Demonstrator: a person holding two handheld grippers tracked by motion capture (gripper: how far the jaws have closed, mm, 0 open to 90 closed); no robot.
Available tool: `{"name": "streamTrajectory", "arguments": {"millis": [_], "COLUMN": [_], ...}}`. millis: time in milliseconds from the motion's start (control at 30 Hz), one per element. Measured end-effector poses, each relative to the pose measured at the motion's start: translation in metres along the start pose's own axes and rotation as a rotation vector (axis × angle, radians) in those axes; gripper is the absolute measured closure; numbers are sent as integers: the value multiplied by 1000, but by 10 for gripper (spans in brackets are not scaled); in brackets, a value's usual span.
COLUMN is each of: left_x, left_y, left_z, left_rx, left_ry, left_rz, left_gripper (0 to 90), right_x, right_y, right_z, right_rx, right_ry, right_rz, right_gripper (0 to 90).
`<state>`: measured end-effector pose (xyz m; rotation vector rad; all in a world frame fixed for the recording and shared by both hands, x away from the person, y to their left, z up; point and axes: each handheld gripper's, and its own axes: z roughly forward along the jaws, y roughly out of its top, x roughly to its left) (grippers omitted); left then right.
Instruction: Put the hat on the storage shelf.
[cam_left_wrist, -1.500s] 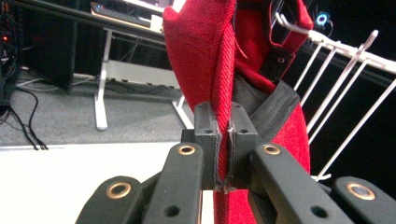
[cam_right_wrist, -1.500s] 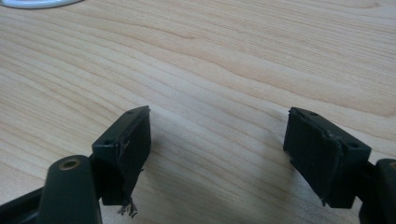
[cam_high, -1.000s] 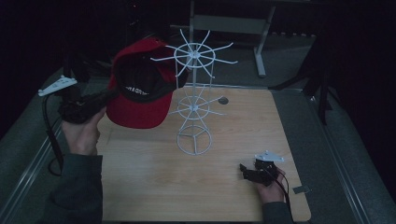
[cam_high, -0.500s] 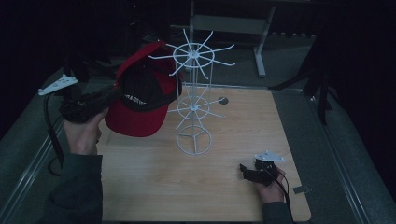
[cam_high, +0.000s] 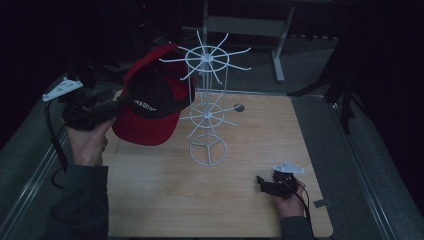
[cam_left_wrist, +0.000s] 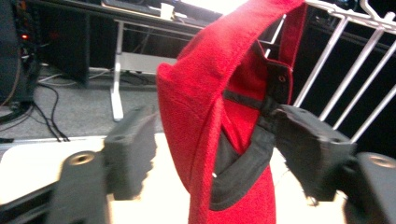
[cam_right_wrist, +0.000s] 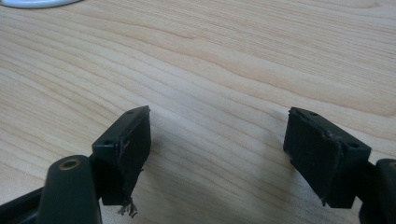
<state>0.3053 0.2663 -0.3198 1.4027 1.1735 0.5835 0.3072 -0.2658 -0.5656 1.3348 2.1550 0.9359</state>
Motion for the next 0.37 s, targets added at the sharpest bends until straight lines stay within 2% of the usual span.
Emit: {"name": "streamTrajectory", "arguments": {"millis": [167,367], "left_x": [1,2], "left_y": [2,3], "left_z": [-3,-4], "left_rx": [-15,-17], "left_ry": [-3,-6], "left_rz": [-14,-10], "left_gripper": [207,207], "right_x": [0,0], "right_y": [0,0], "right_z": [0,0], "right_rx": [0,0], "right_ry": [0,0], "right_rz": [0,0], "right_gripper": [230,230]}}
